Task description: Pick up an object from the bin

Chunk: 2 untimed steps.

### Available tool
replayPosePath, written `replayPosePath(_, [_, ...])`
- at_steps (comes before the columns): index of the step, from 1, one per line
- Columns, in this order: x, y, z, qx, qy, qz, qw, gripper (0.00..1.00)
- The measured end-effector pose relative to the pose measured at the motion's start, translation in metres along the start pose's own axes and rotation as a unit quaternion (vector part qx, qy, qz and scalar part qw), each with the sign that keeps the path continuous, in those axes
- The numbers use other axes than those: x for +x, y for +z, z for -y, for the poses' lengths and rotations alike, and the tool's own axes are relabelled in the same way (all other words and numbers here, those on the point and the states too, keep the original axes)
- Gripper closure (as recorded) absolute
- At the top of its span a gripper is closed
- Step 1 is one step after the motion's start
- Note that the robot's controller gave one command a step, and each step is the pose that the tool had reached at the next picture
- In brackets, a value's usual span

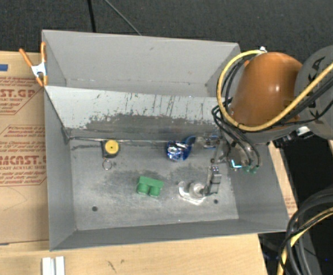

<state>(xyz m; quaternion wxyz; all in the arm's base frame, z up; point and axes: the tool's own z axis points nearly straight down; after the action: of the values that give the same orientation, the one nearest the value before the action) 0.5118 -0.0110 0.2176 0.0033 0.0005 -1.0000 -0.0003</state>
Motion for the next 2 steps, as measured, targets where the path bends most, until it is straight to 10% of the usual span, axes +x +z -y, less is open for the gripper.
replayPosePath(1, [-0.0007, 0.1418, 0.0530, 0.000, -0.046, -0.0002, 0.9989, 0.00])
replayPosePath(2, [-0.0033, 0.1370, 0.0518, 0.000, -0.047, 0.0034, 0.9989, 1.00])
